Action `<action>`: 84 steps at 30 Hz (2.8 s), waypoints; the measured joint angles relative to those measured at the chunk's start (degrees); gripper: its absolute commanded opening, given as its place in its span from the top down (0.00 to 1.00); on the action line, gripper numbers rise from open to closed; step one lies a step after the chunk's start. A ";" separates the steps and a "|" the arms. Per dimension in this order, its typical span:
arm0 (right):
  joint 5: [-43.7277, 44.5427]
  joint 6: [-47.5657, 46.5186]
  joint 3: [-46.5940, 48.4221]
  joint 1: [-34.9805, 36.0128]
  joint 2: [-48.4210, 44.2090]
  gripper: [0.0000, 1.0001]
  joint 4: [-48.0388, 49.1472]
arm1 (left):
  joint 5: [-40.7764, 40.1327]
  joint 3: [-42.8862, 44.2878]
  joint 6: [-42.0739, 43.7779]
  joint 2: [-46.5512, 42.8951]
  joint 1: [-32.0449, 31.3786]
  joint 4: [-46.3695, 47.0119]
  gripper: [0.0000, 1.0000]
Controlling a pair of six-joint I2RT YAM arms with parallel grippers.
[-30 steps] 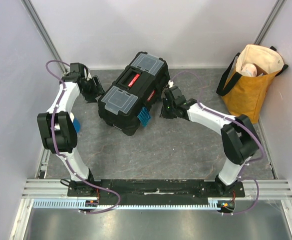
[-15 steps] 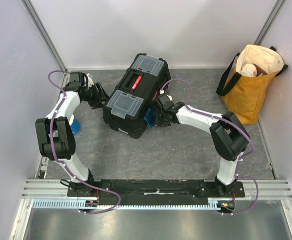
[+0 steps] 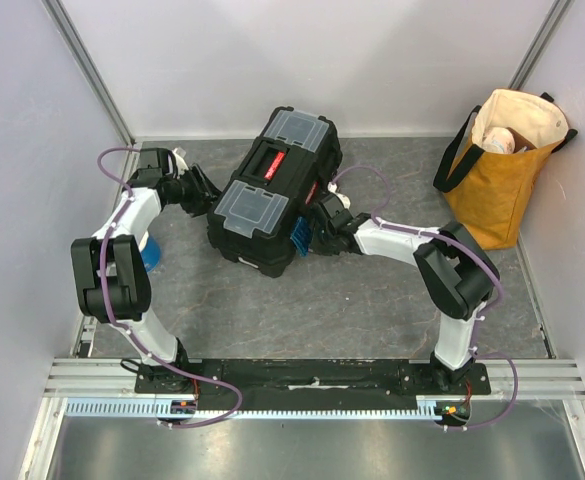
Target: Pack the tool kit
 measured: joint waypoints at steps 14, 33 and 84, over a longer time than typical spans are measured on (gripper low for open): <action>-2.34 6.69 -0.98 -0.76 3.06 1.00 3.96 | 0.81 -2.14 -0.70 -0.57 -0.94 4.59 0.49; -4.24 11.93 1.64 -1.70 5.79 1.00 3.37 | 1.38 -14.84 -10.93 -0.61 -2.21 34.86 0.56; -9.90 0.57 9.75 -27.69 8.85 0.58 19.47 | 8.17 26.23 2.73 3.89 -6.88 -3.43 0.27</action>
